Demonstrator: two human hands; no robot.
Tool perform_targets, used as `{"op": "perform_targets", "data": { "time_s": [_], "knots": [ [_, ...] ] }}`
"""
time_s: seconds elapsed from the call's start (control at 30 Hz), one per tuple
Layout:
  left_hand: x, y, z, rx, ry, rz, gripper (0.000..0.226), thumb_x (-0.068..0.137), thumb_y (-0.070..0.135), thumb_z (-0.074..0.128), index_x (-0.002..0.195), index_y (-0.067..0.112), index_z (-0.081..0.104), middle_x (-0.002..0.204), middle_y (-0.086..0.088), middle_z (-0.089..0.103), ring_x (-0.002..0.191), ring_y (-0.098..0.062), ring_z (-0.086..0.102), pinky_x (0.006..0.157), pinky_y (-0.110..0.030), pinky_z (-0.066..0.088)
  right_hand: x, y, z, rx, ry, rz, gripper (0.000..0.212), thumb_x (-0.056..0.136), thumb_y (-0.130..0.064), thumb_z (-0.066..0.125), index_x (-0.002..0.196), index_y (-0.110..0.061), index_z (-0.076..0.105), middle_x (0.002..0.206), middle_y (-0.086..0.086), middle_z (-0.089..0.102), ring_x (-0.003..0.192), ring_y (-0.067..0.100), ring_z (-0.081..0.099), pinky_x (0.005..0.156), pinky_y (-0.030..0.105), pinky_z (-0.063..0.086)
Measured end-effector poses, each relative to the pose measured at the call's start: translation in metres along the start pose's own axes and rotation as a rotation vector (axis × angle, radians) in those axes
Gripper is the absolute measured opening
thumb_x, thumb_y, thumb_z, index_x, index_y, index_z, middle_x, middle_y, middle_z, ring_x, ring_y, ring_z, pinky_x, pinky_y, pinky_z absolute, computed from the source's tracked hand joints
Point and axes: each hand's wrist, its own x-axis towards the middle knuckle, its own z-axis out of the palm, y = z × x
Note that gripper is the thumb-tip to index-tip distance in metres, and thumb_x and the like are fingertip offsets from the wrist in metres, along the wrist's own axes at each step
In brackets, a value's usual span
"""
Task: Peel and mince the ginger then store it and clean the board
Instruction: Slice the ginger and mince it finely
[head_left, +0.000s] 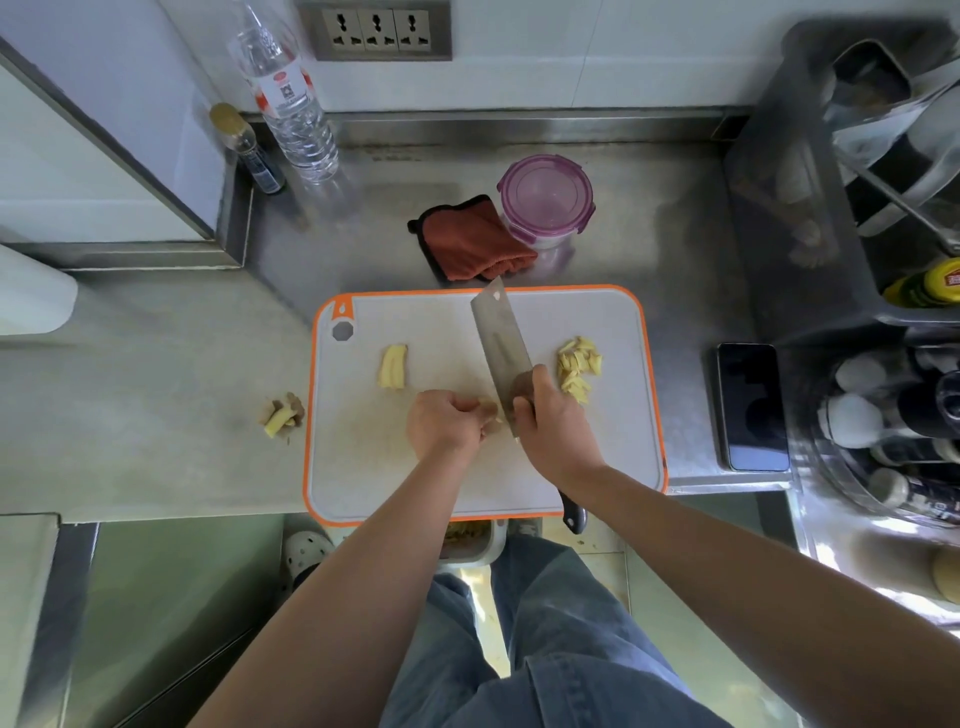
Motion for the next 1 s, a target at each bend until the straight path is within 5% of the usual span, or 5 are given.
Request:
{"op": "perform_targets", "data": {
  "time_s": [0.2, 0.37, 0.57, 0.8, 1.0],
  "knots": [
    [-0.005, -0.005, 0.004, -0.010, 0.046, 0.003, 0.017, 0.081, 0.032, 0.075, 0.082, 0.016, 0.072, 0.074, 0.000, 0.072, 0.057, -0.012, 0.067, 0.052, -0.017, 0.046, -0.011, 0.001, -0.011, -0.109, -0.092, -0.073, 0.009, 0.098, -0.017, 0.038, 0.105, -0.012, 0.034, 0.078, 0.010, 0.054, 0.066, 0.028, 0.053, 0.049, 0.030, 0.035],
    [-0.005, -0.006, 0.005, 0.064, 0.059, 0.062, 0.017, 0.085, 0.030, 0.070, 0.076, 0.016, 0.073, 0.067, -0.001, 0.070, 0.067, -0.018, 0.070, 0.071, -0.029, 0.056, -0.013, 0.002, -0.009, -0.117, -0.109, -0.047, 0.012, 0.098, -0.018, 0.038, 0.106, -0.008, 0.035, 0.078, 0.012, 0.054, 0.068, 0.031, 0.052, 0.054, 0.032, 0.037],
    [-0.006, -0.005, 0.007, 0.134, 0.112, 0.073, 0.021, 0.089, 0.028, 0.063, 0.086, 0.012, 0.076, 0.078, -0.003, 0.074, 0.072, -0.015, 0.069, 0.068, -0.025, 0.052, -0.016, -0.001, -0.010, -0.151, -0.100, -0.060, 0.015, 0.099, -0.019, 0.037, 0.110, -0.009, 0.035, 0.080, 0.010, 0.053, 0.070, 0.031, 0.055, 0.057, 0.039, 0.046],
    [-0.004, -0.004, 0.007, 0.115, 0.079, 0.071, 0.019, 0.086, 0.024, 0.065, 0.072, 0.015, 0.073, 0.066, -0.001, 0.069, 0.069, -0.017, 0.069, 0.064, -0.025, 0.051, -0.018, -0.006, -0.008, -0.207, -0.137, -0.039, 0.018, 0.099, -0.020, 0.036, 0.115, -0.011, 0.035, 0.083, 0.008, 0.052, 0.075, 0.030, 0.058, 0.066, 0.045, 0.052],
    [-0.004, -0.005, 0.008, 0.113, 0.093, 0.095, 0.017, 0.085, 0.021, 0.065, 0.075, 0.012, 0.077, 0.070, -0.004, 0.072, 0.069, -0.019, 0.068, 0.063, -0.026, 0.051, -0.024, -0.005, -0.006, -0.222, -0.133, -0.043, 0.007, 0.099, -0.018, 0.036, 0.102, -0.014, 0.031, 0.069, 0.002, 0.044, 0.067, 0.029, 0.052, 0.056, 0.036, 0.041]
  ]
}}
